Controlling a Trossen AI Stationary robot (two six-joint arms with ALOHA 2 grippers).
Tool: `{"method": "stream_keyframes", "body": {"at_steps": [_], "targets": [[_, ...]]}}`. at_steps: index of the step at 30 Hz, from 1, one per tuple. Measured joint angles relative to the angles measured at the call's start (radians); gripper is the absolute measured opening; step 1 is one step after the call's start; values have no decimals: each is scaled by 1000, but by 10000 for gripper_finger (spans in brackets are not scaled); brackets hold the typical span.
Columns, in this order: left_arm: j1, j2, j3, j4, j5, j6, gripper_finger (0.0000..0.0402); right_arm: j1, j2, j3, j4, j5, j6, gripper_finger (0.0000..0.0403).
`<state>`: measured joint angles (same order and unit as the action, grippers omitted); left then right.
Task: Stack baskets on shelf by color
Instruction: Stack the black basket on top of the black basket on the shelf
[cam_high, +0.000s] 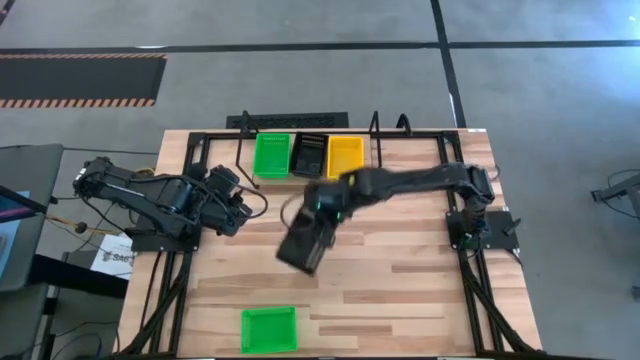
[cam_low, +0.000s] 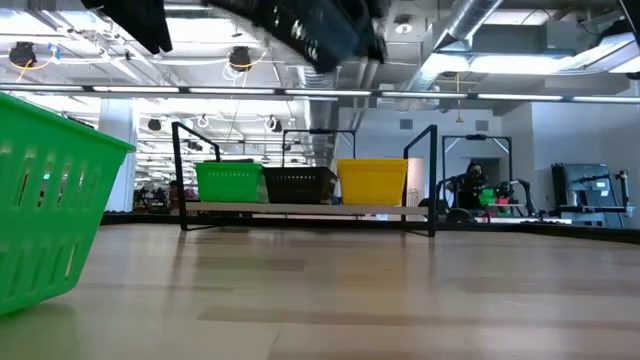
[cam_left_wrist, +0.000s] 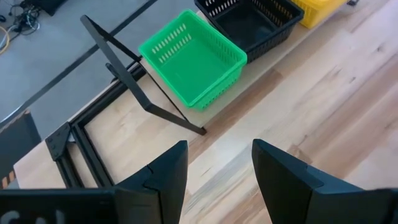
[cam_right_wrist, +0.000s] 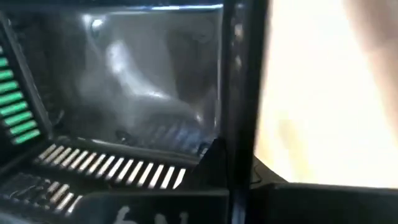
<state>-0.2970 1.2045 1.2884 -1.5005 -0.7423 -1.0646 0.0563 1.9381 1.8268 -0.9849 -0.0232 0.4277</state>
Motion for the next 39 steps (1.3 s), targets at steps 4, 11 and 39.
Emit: {"method": "stream_keyframes", "body": {"at_steps": [4,11,39], "targets": [[0,0,0,-2,5,10,168,-45,-2,275,-280,167,-104,2],[0,0,0,-1,24,21,168,-207,-81,473,-423,290,-299,1],[0,0,0,11,23,-225,168,-611,299,455,-100,-158,-885,0]]}}
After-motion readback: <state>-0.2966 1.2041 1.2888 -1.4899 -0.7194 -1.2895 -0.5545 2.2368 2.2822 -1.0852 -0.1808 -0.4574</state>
